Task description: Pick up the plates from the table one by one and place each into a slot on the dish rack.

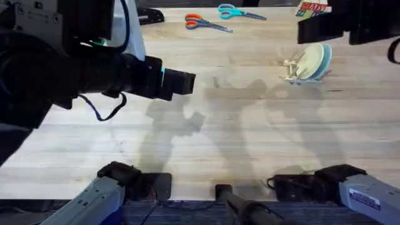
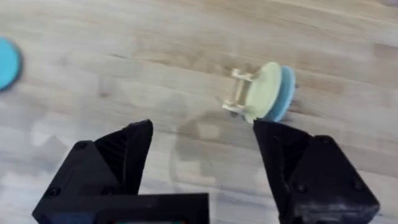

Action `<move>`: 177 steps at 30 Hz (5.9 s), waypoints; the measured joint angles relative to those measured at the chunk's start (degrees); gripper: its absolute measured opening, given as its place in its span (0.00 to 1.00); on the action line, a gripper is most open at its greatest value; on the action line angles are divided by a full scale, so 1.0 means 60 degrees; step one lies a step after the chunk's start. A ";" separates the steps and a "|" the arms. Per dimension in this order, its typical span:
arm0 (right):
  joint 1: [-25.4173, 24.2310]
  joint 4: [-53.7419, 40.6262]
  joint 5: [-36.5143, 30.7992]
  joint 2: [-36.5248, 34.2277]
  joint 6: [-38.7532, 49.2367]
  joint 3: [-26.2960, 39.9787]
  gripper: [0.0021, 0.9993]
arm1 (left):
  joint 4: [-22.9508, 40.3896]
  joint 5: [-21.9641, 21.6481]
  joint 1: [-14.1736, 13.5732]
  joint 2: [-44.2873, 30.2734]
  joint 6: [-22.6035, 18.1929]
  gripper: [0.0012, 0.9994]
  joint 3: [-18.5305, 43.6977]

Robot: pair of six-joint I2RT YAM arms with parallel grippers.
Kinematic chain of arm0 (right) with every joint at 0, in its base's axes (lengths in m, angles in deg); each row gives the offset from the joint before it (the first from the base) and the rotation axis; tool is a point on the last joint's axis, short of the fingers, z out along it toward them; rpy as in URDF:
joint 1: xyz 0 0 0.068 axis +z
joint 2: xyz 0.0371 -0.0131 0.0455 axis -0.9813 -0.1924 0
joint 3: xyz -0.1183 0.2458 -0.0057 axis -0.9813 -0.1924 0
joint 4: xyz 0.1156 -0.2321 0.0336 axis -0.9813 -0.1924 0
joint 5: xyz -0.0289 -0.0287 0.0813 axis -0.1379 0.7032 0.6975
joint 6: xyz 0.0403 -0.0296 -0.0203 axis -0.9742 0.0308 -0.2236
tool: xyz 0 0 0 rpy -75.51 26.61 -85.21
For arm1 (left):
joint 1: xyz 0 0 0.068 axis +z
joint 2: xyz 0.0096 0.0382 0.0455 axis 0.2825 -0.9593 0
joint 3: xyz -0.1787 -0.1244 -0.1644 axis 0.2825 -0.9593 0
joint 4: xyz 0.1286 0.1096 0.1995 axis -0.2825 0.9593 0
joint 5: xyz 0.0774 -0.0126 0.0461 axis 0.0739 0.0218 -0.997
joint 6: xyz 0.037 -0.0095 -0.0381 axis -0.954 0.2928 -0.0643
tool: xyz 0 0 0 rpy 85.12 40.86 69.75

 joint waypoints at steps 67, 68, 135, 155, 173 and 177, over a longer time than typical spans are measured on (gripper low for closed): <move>0.0321 0.0189 0.4824 0.0001 0.0519 0.0000 1.00 | -0.1061 0.4140 0.5920 -0.4847 -0.1897 0.04 0.0000; 0.0321 0.0189 0.4824 0.0002 0.0519 0.0000 1.00 | -0.1114 0.4173 0.5970 -0.4927 -0.1928 0.04 0.0000; 0.0321 0.0189 0.4851 0.0001 0.0516 0.0000 1.00 | -0.2184 0.4357 0.6706 -0.6794 -0.2284 0.04 0.0000; 0.0321 0.0189 0.4852 0.0003 0.0516 0.0000 0.99 | -0.2395 0.4330 0.6706 -0.6805 -0.2284 0.04 0.0000; 0.0321 0.0189 0.4850 -0.0001 0.0516 0.0000 1.00 | -0.2703 0.4372 0.6765 -0.7924 -0.1955 0.04 0.0085; 0.0321 0.0189 0.4853 0.0002 0.0516 0.0000 0.99 | -0.2641 0.4387 0.6772 -0.8049 -0.1654 0.04 0.0197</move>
